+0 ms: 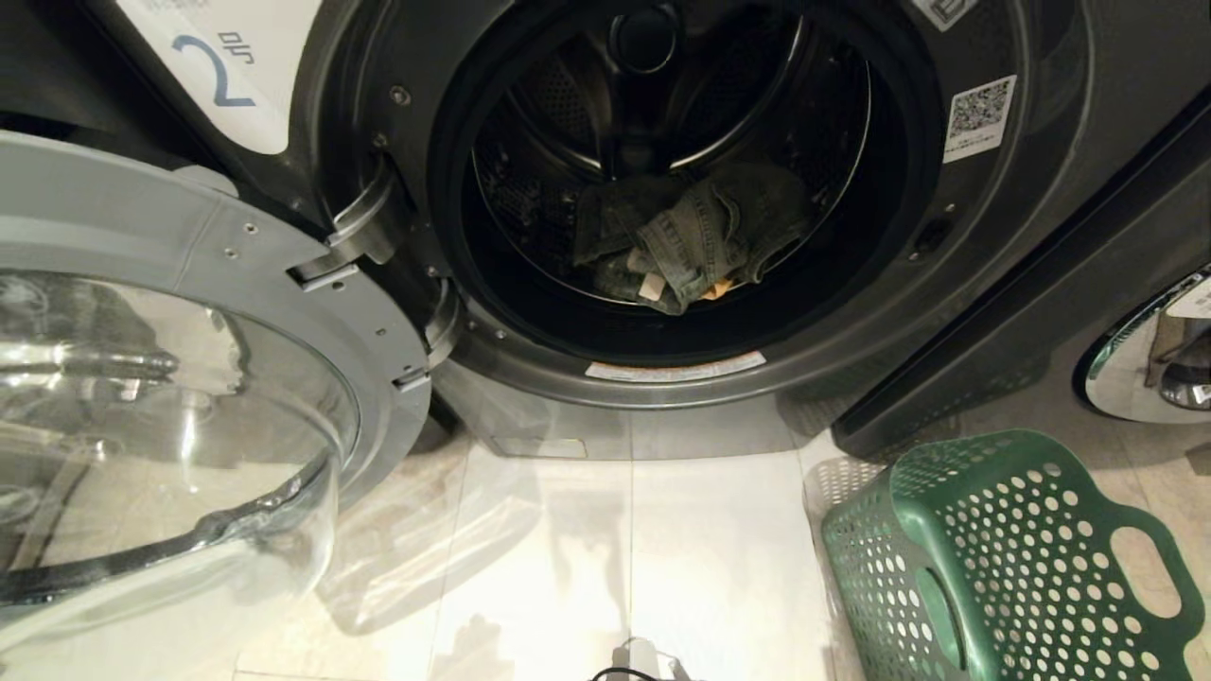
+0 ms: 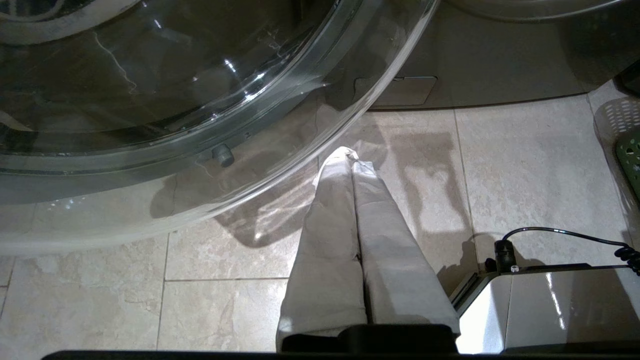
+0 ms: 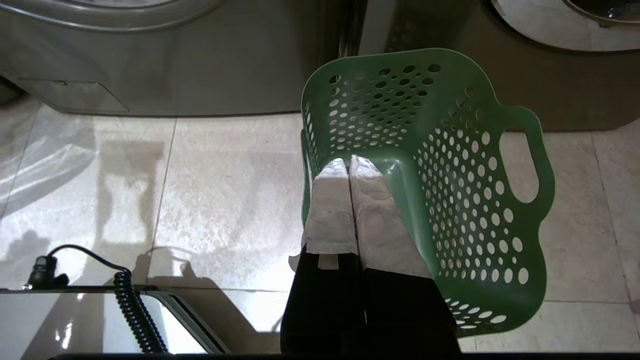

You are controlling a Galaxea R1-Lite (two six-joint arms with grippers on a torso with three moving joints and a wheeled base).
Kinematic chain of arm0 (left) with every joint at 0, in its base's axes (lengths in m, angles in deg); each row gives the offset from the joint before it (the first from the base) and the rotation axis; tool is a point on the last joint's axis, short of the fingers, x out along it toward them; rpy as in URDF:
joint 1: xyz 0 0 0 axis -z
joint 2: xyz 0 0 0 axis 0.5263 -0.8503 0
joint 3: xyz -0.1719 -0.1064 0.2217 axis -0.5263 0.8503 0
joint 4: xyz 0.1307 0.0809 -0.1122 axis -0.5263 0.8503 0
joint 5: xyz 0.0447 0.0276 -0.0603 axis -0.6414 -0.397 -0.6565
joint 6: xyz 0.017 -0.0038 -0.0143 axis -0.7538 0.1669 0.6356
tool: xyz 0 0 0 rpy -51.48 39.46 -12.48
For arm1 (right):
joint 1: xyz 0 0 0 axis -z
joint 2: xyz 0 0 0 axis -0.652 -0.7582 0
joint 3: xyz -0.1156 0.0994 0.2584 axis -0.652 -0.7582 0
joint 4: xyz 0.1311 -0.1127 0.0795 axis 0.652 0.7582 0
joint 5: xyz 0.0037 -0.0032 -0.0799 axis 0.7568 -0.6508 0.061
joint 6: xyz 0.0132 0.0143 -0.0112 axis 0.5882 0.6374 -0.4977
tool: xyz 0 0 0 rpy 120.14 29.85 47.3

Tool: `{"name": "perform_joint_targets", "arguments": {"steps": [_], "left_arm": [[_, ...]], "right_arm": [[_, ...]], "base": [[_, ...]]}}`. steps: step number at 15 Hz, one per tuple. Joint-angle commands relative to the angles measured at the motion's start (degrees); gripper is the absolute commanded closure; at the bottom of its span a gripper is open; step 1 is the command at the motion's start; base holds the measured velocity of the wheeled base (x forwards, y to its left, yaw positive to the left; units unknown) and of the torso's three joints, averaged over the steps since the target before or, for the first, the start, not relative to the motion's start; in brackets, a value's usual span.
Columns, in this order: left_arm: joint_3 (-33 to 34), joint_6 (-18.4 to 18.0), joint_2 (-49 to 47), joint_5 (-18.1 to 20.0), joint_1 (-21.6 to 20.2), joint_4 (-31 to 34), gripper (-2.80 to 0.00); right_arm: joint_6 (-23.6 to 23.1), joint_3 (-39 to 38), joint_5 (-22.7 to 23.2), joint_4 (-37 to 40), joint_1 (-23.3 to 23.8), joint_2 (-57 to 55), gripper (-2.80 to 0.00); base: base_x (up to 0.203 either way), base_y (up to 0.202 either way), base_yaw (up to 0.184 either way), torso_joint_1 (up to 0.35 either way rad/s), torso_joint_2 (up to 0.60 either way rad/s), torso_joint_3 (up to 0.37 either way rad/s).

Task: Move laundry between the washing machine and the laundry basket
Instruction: Close the washing machine door with the left hand

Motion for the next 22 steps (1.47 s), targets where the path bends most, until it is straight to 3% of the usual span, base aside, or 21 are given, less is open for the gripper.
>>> {"name": "perform_joint_targets", "arguments": {"steps": [1, 22], "left_arm": [[-0.05, 0.06, -0.01, -0.06, 0.06, -0.02, 0.00], [0.10, 1.76, -0.01, -0.87, -0.01, -0.42, 0.00]], "right_arm": [[0.33, 0.00, -0.11, -0.07, 0.00, -0.14, 0.00], [0.42, 0.00, -0.02, -0.11, 0.00, -0.11, 0.00]], "base": [[0.000, 0.000, 0.000, 0.005, 0.00, 0.207], [0.000, 0.000, 0.000, 0.002, 0.00, 0.203]]}}
